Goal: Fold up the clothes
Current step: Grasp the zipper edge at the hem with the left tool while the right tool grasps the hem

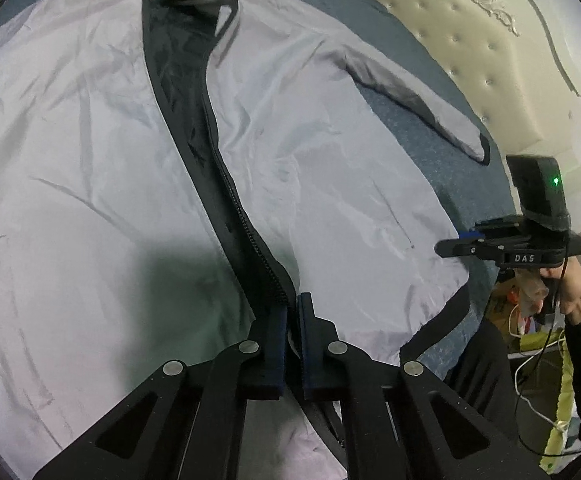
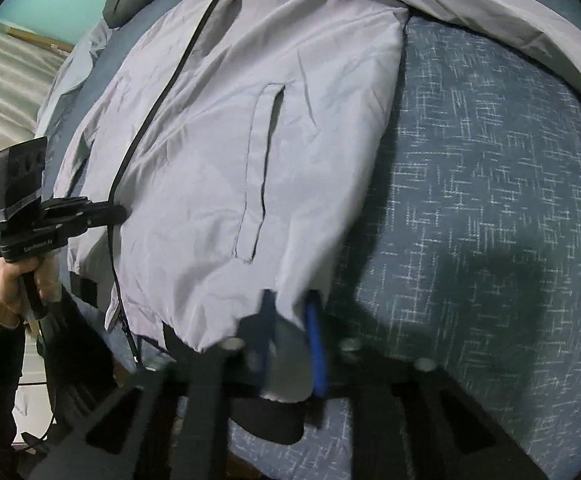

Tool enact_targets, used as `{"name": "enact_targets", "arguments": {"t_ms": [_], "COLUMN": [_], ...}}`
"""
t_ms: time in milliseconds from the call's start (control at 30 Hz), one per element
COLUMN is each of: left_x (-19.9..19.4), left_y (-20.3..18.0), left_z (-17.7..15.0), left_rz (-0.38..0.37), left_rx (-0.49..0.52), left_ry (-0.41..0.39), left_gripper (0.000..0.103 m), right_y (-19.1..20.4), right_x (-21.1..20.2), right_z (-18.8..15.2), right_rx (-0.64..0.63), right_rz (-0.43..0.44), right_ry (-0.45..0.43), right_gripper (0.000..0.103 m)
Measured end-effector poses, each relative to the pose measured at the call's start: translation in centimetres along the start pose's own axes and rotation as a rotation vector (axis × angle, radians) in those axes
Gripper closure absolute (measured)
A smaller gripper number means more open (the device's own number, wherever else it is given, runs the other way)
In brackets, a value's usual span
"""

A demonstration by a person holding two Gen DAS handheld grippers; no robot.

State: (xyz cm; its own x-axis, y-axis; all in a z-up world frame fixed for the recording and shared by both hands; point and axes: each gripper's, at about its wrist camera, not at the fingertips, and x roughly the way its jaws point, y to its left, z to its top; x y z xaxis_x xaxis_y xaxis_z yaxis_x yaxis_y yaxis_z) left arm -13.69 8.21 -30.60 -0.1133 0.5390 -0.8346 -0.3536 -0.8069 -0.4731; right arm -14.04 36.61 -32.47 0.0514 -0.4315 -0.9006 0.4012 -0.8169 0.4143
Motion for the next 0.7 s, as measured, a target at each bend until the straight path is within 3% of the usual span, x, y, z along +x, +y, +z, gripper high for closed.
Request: {"name": "enact_targets", "arguments": {"t_ms": [267, 400, 700], "left_x": [2.7, 2.3, 1.7], "left_y": [0.6, 0.9, 1.2], "left_z": [-0.1, -0.3, -0.2], "left_rz": [0.032, 0.036, 0.045], "left_rx": [-0.033, -0.034, -0.044], "left_ry": [0.048, 0.045, 0.039], "left_gripper": [0.098, 0.098, 0.098], "right_y": [-0.7, -1.1, -4.3], "right_x": [0.9, -0.5, -2.7], "right_z": [-0.4, -0.3, -0.4], "right_rx": [0.016, 0.028, 0.078], "right_rz": [-0.029, -0.032, -0.018], "right_ry": [0.026, -0.001, -0.025], "right_gripper": [0.096, 0.072, 0.07]}}
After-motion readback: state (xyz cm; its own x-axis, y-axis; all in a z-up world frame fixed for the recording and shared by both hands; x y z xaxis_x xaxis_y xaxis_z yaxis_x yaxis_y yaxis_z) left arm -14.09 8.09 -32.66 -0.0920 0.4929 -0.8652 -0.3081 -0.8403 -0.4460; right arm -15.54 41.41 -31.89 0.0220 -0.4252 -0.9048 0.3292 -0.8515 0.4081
